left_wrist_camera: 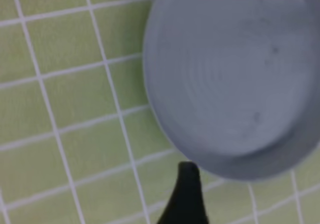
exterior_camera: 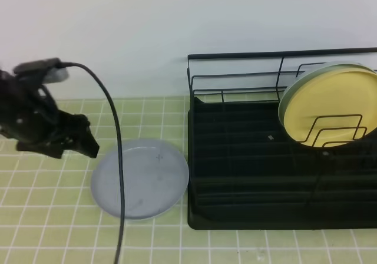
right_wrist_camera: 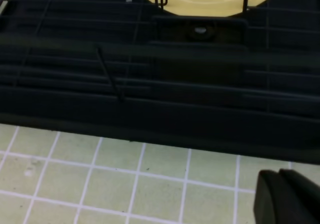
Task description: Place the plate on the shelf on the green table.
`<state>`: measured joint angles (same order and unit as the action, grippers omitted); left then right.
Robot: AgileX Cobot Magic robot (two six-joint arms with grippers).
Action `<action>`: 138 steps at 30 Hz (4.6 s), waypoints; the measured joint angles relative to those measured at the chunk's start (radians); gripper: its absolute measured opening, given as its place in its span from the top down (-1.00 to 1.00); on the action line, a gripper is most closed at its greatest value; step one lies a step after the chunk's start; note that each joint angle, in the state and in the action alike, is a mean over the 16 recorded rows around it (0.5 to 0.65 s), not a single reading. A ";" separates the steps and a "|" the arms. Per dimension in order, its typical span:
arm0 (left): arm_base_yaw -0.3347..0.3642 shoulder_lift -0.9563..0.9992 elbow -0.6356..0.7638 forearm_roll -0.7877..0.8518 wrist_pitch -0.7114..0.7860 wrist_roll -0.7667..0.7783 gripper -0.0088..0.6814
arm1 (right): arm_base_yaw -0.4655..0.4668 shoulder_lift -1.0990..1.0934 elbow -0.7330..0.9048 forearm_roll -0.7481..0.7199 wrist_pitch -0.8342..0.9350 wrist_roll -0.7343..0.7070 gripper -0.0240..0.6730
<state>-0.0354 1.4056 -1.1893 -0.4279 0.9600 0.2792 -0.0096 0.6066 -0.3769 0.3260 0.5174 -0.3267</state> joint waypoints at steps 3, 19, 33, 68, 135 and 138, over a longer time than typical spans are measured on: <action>0.000 0.154 -0.094 -0.004 0.047 0.023 -0.62 | 0.000 0.000 0.000 0.021 -0.001 -0.028 0.94; 0.000 0.535 -0.301 0.004 0.024 0.061 -0.36 | 0.000 0.000 0.000 0.031 -0.009 -0.050 0.94; -0.016 0.591 -0.302 0.010 -0.009 0.087 -0.13 | 0.000 0.000 0.000 0.031 -0.028 -0.052 0.94; -0.061 0.622 -0.323 0.118 -0.077 0.059 -0.08 | 0.000 0.000 0.000 0.032 -0.028 -0.052 0.94; -0.195 -0.052 -0.320 -0.054 -0.423 0.169 0.97 | 0.000 -0.029 -0.169 1.251 0.182 -0.962 0.82; -0.271 -0.087 -0.319 -0.121 -0.451 0.203 0.97 | 0.000 -0.027 -0.186 1.345 0.215 -1.030 0.61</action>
<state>-0.3060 1.3188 -1.5086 -0.5492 0.5089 0.4819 -0.0096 0.5794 -0.5632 1.6713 0.7323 -1.3566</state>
